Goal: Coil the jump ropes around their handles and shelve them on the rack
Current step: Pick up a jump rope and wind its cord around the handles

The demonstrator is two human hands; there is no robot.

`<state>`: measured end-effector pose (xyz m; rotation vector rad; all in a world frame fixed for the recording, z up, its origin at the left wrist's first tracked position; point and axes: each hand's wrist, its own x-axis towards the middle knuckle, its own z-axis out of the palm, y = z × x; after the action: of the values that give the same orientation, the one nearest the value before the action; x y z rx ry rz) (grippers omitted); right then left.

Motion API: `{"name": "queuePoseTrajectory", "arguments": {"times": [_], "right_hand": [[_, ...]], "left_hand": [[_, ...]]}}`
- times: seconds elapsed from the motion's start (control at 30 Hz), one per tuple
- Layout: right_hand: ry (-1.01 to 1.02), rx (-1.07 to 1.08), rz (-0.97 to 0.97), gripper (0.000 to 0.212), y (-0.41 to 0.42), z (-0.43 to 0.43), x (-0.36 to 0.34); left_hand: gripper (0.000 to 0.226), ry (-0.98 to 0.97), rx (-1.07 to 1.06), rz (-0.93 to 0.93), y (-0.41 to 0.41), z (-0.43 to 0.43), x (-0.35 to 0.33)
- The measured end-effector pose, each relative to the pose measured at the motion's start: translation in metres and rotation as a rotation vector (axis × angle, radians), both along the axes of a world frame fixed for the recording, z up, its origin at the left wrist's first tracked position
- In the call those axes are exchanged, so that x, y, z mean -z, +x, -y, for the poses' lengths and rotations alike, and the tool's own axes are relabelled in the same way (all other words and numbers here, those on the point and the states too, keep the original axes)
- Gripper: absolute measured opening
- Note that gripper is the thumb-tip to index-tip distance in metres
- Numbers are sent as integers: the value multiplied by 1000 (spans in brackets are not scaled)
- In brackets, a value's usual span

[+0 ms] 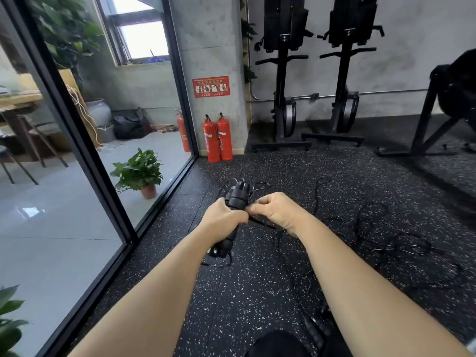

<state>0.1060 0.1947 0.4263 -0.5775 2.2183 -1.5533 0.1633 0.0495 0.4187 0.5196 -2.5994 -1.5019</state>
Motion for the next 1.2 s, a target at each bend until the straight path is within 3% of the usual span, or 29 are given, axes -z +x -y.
{"name": "queuePoseTrajectory", "arguments": {"times": [0.13, 0.2, 0.27, 0.37, 0.43, 0.5, 0.57, 0.67, 0.73, 0.8, 0.93, 1.03, 1.2], "right_hand": [[89, 4, -2, 16, 4, 4, -3], [2, 58, 99, 23, 6, 5, -2], [-258, 98, 284, 26, 8, 0, -6], [-857, 117, 587, 13, 4, -9, -21], [-1007, 113, 648, 19, 2, -8, -28], [-981, 120, 629, 39, 0, -4, -28], [-805, 140, 610, 54, -3, -2, -30], [-394, 45, 633, 49, -1, -2, -32], [-289, -101, 661, 42, -1, -3, -34], [-390, -156, 595, 39, -1, -5, -38], [-840, -92, 574, 38, 2, -8, -59], [-744, 30, 468, 44, 1, -8, -65], [-558, 304, 235, 26, -5, -4, -64]], "left_hand": [[41, 44, 12, 18, 3, -5, 6], [35, 130, -24, 31, 4, -5, 8], [22, 200, -111, 67, 5, 1, 11], [16, 233, -205, 117, 9, 13, 18], [15, 236, -218, 128, 9, 12, 22], [14, 221, -230, 114, 7, 10, 23], [16, 172, -244, 103, 5, 11, 24], [17, 74, -268, 98, 4, 14, 26], [18, 57, -278, 98, 5, 14, 30], [19, 104, -298, 116, 7, 14, 35], [21, 210, -329, 148, 10, 18, 39], [25, 188, -345, 126, 9, 21, 35], [26, 206, -381, 84, 8, 28, 25]]}}
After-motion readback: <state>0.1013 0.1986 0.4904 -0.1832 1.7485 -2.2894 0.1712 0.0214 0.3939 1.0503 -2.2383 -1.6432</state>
